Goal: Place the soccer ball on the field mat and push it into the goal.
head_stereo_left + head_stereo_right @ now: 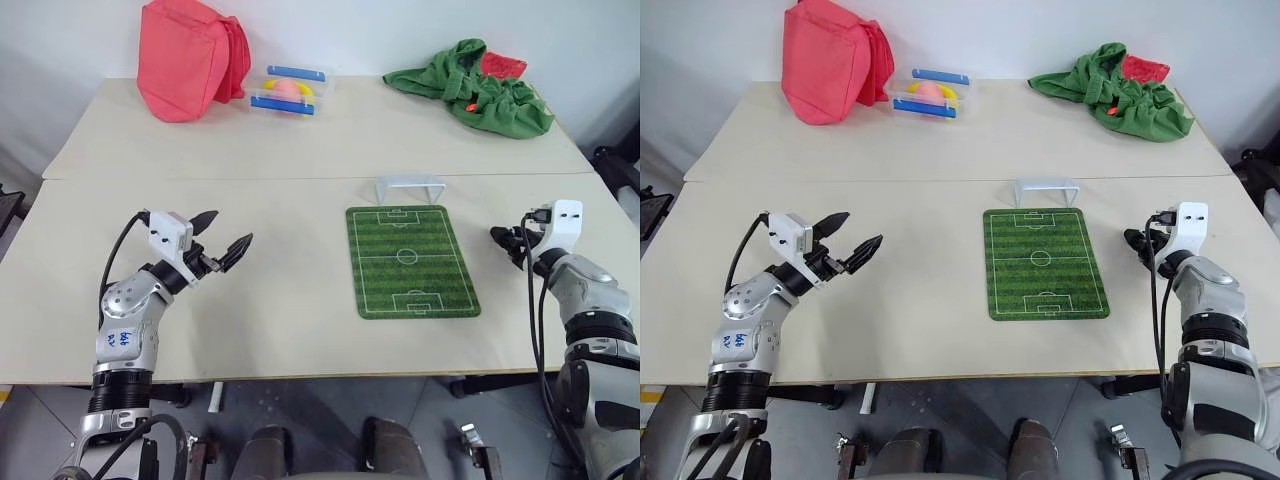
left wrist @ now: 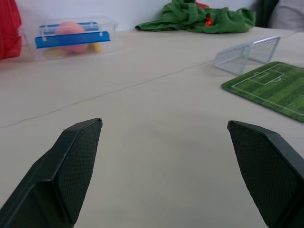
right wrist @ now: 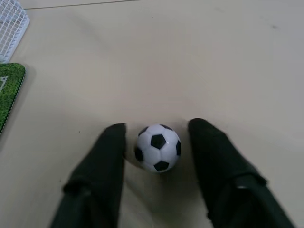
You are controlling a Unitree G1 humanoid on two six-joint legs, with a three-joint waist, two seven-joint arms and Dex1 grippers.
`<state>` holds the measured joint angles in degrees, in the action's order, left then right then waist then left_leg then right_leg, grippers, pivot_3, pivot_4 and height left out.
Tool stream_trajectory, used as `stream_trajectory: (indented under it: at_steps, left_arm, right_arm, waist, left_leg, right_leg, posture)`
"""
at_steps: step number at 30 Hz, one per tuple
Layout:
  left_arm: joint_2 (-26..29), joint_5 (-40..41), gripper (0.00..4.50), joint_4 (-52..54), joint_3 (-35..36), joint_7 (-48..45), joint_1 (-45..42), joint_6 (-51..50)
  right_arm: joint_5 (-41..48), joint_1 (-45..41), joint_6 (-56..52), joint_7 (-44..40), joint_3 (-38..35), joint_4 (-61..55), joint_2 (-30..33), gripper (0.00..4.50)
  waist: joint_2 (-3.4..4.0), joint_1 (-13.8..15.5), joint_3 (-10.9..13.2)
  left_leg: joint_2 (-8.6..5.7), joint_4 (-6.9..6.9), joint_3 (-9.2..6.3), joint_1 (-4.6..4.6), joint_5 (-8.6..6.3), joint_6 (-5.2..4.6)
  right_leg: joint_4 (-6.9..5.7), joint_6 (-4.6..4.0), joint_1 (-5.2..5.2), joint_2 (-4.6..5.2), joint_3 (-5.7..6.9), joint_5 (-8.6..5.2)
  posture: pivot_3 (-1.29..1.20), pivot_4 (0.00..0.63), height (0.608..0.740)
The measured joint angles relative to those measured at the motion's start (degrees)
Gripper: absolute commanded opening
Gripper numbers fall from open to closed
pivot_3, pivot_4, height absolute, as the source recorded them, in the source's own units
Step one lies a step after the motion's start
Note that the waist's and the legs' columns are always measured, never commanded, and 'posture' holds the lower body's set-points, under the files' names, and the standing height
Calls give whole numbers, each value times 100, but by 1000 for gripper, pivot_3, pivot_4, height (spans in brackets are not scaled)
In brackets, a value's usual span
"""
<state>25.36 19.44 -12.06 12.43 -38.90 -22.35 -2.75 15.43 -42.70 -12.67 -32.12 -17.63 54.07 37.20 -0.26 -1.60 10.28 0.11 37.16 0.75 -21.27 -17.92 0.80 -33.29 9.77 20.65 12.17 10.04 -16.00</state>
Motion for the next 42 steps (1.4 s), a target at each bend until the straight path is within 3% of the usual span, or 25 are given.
stream_trajectory:
  at_steps: [1,8,12,16,21,26,35,42]
  left_arm:
    - [12,28,4500,-17,-3,-69,-18,-7]
    - [132,254,4500,-275,-36,-827,-116,-115]
    - [473,555,4500,-77,-231,-1875,89,-237]
    - [671,711,4500,218,-467,-2695,520,-302]
    - [745,707,4500,324,-701,-3164,708,-226]
    - [842,689,4500,456,-978,-3780,814,139]
    - [341,507,4500,223,-1252,-3742,374,730]
    - [319,483,4500,48,-1289,-3757,340,881]
  right_arm:
    - [14,121,-52,-93,1,-206,1,873]
    - [295,723,-753,-1049,300,-2475,112,842]
    - [492,888,-1172,-2230,1074,-4019,480,842]
    - [486,1023,-1145,-3422,1939,-4740,709,842]
    - [220,1029,-580,-4296,2595,-4791,767,842]
    - [-269,945,791,-5247,2928,-3735,901,842]
    - [-485,758,1625,-5476,2903,-2620,900,842]
    - [-512,695,1781,-5481,2886,-2393,757,842]
  waist:
    - [0,1,0]
    - [3,1,2]
    - [4,0,1]
    - [3,21,2]
    - [2,110,2]
    - [2,152,3]
    - [2,132,2]
    - [2,125,2]
  left_leg:
    - [0,0,0,0,0,0]
    - [0,4,4,0,0,0]
    - [1,0,4,0,-1,1]
    - [1,6,4,-1,-2,0]
    - [1,21,4,-2,-4,-4]
    - [0,18,6,-2,-5,-3]
    - [0,24,7,0,-4,-3]
    - [2,27,7,1,-4,-3]
  right_leg:
    - [0,0,0,0,0,0]
    - [-6,0,5,0,-6,0]
    - [-8,0,10,-1,-7,0]
    - [-8,0,8,-1,-7,0]
    - [-11,0,5,-1,-9,0]
    - [-11,0,6,-1,-9,0]
    - [-14,0,4,-1,-9,0]
    - [-14,0,2,-3,-9,0]
  posture:
    - [0,150,740]
    - [0,150,740]
    - [0,150,740]
    - [0,150,740]
    - [0,150,740]
    - [0,150,740]
    - [0,150,740]
    - [0,150,740]
